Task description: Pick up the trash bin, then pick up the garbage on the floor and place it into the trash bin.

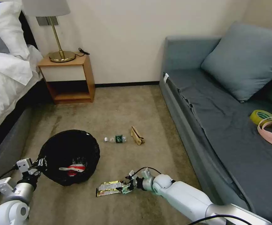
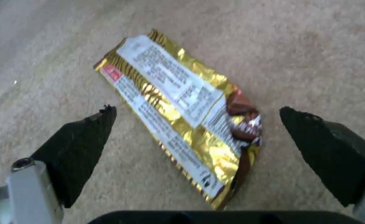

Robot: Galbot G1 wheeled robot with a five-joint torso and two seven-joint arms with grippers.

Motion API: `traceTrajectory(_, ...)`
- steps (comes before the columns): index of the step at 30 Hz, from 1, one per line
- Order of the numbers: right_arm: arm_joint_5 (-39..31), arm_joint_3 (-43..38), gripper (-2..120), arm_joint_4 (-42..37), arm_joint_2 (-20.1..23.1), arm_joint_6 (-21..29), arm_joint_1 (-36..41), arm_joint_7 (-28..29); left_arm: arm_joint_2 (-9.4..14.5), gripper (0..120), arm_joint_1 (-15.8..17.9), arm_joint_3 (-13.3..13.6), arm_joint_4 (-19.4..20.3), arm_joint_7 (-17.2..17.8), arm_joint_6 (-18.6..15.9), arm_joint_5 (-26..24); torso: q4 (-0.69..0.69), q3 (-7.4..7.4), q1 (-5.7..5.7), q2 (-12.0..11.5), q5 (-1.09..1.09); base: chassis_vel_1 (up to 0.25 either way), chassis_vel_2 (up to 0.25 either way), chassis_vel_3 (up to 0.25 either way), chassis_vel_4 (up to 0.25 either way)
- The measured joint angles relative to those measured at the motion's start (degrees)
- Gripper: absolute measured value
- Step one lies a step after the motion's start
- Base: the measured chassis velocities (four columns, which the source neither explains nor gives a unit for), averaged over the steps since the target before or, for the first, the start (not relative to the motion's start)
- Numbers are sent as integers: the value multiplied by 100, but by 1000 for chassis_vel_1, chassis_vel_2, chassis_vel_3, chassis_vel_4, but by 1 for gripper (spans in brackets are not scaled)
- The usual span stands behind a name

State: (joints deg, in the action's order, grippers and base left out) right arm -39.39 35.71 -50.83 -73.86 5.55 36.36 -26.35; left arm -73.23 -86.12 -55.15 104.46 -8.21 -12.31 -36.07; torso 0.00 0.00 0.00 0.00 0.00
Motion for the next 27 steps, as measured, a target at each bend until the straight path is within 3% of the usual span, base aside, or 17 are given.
traceTrajectory(24, 450, -150, 100, 482, -239, -261, 158, -126, -10, 5, 6, 82, -99, -17, 23, 71, 0, 0, 0, 0, 0, 0, 0, 0, 0)
traceTrajectory(27, 484, -159, 94, 535, -264, -287, 159, -114, -10, 5, 14, 92, -106, -20, 26, 78, 0, 0, 0, 0, 0, 0, 0, 0, 0)
